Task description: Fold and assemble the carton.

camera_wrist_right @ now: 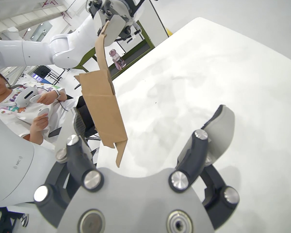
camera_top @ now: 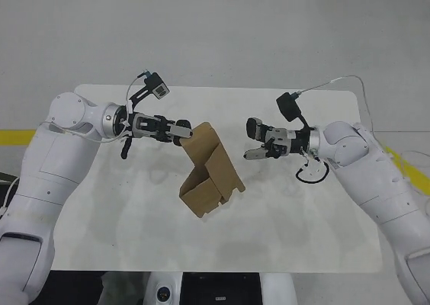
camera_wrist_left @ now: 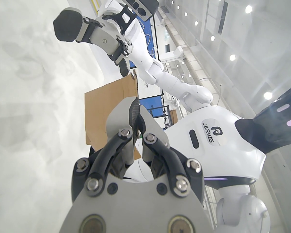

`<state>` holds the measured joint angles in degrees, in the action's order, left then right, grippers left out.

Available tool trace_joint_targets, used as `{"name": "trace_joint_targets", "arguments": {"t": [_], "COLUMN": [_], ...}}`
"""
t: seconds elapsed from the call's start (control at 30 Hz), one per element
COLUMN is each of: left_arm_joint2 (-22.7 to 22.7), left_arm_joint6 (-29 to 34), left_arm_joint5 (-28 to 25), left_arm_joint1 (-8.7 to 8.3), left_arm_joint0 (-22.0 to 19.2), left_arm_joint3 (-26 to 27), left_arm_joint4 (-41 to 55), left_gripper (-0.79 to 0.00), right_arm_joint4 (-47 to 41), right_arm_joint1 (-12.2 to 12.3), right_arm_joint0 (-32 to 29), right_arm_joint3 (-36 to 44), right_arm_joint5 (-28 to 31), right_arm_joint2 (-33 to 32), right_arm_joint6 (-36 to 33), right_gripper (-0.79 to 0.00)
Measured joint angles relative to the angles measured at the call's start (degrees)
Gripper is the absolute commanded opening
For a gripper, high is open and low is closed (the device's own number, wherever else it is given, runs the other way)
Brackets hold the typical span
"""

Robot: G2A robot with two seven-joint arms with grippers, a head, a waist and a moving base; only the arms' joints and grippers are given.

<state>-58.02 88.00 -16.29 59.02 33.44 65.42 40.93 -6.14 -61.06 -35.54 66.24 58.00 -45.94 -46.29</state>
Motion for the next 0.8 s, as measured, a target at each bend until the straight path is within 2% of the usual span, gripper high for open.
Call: {"name": "trace_joint_targets", "arguments": {"t": [0.3, 0.47, 0.73, 0.8], "left_arm_joint2": [2.40, 3.58, 4.92, 5.20], "left_arm_joint6": [0.00, 0.00, 0.00, 0.00], "left_arm_joint5": [0.00, 0.00, 0.00, 0.00], "left_arm_joint1": [-0.85, -1.32, -1.89, -2.02], "left_arm_joint0": [-0.07, -0.51, -1.02, -1.09], "left_arm_joint3": [0.19, 0.04, -0.26, -0.22], "left_arm_joint4": [3.06, 4.09, 6.03, 6.52], "left_gripper": [-0.785, -0.785, -0.785, -0.785], "right_arm_joint4": [-5.22, -7.04, -9.67, -10.11], "right_arm_joint1": [0.17, 0.24, 0.03, -0.01], "right_arm_joint0": [3.01, 4.15, 5.23, 5.42], "right_arm_joint3": [2.49, 3.06, 4.13, 4.21], "right_arm_joint5": [0.00, 0.00, 0.00, 0.00], "right_arm_joint2": [8.54, 11.28, 15.55, 16.12], "right_arm_joint6": [0.00, 0.00, 0.00, 0.00], "right_gripper": [0.000, -0.126, -0.237, -0.317]}}
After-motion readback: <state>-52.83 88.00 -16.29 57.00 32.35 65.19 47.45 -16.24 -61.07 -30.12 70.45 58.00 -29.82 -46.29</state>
